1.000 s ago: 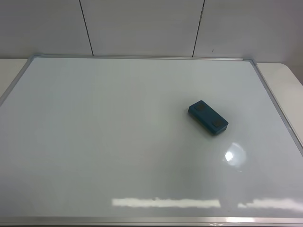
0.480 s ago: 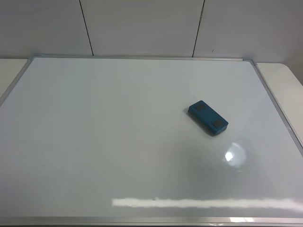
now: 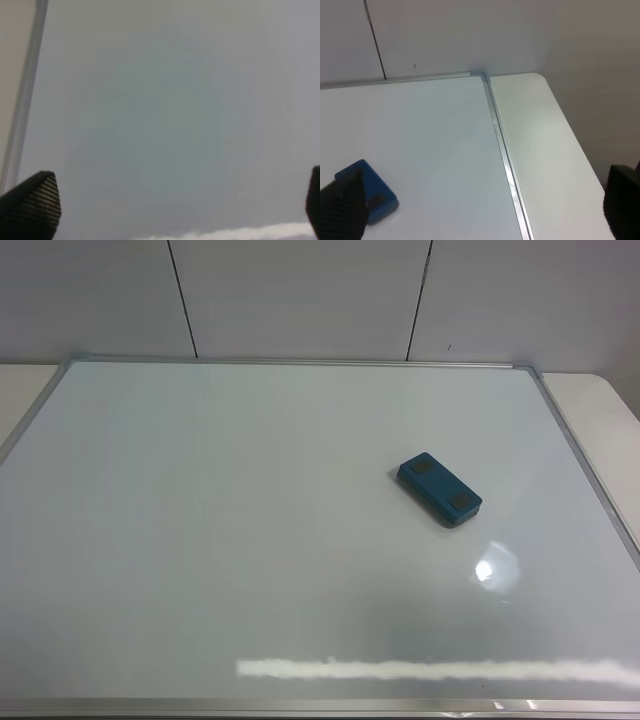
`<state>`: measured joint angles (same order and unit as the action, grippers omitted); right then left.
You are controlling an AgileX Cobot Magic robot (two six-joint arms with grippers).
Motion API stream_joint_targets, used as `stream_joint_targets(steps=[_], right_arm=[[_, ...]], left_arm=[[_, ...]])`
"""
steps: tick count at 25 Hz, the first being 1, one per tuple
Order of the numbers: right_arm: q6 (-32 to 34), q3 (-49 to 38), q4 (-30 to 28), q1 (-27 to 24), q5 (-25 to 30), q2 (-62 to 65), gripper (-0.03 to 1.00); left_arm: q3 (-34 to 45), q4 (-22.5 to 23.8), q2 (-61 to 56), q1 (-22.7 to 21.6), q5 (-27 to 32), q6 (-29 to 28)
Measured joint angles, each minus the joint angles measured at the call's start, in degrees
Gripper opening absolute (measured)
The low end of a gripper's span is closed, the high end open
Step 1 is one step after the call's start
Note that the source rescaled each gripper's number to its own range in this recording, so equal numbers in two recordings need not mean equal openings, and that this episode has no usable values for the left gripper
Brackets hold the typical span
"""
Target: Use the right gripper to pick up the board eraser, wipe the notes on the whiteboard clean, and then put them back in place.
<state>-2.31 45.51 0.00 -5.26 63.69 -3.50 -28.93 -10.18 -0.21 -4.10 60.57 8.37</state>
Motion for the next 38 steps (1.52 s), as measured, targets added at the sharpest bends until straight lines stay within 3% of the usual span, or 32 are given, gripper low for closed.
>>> stream_joint_targets(steps=[18, 38], right_arm=[[-1.46, -14.9, 1.87, 0.29, 2.79, 3.7, 0.84], [-2.08, -15.15, 1.87, 0.29, 1.28, 3.7, 0.84]], left_arm=[[0.0, 0.0, 0.0, 0.0, 0.0, 0.0], [0.0, 0.0, 0.0, 0.0, 0.0, 0.0]])
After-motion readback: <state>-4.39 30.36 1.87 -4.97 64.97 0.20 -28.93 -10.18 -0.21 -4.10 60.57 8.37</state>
